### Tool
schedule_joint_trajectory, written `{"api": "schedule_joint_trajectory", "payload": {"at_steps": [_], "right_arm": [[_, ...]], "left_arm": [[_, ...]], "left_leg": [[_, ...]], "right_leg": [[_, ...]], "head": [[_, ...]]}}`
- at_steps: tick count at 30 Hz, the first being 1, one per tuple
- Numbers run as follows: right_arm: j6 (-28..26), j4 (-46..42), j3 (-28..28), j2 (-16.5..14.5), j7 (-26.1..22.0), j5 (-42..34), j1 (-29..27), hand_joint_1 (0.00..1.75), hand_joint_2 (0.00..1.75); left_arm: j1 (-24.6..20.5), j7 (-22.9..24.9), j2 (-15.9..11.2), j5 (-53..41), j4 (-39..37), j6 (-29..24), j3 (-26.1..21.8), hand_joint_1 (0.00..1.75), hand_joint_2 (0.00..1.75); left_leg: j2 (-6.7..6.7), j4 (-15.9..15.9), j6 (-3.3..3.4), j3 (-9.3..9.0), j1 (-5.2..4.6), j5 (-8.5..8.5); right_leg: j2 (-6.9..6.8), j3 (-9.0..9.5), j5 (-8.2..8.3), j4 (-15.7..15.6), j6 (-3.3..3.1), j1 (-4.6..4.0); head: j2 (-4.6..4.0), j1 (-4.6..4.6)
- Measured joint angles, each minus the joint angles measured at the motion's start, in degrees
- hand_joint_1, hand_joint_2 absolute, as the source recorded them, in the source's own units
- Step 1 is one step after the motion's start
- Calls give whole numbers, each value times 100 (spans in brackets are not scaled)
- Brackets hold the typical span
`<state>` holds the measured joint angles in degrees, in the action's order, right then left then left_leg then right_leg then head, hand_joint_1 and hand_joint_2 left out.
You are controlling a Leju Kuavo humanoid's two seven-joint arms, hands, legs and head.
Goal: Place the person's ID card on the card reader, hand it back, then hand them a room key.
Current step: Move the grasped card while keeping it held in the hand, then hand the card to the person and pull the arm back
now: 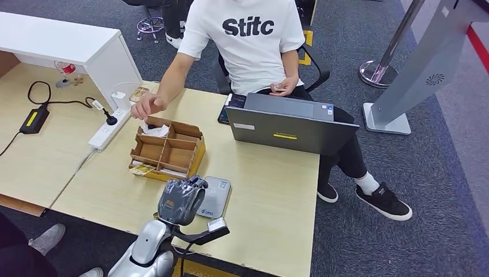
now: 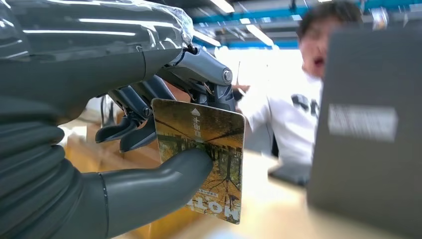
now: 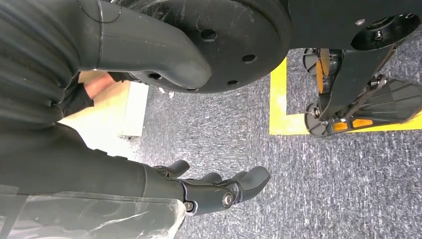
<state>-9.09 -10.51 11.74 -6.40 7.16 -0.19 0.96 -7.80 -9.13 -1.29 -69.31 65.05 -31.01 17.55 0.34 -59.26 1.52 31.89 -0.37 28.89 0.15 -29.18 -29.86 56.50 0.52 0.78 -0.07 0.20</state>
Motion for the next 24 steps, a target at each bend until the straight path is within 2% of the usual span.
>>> {"api": "schedule_joint_trajectory", "payload": {"at_steps": [10,21,24], "right_arm": [[2,4,89,-2,-15,80,-3,0,175],[2,7,102,-7,-9,104,-2,0,175],[3,7,103,-9,-11,109,-2,0,175]], "left_arm": [[-239,28,-530,491,1375,216,-602,175,175],[-234,-17,-762,619,1782,177,-1018,171,175],[-218,-45,-772,622,1797,162,-1074,50,175]], "left_leg": [[1,1,0,0,1,-1],[1,0,0,2,0,-1],[0,0,0,2,0,-1]], "right_leg": [[2,-1,0,4,0,0],[1,0,0,3,0,1],[1,0,0,3,0,1]], "head": [[0,-1],[0,0],[0,0]]}}
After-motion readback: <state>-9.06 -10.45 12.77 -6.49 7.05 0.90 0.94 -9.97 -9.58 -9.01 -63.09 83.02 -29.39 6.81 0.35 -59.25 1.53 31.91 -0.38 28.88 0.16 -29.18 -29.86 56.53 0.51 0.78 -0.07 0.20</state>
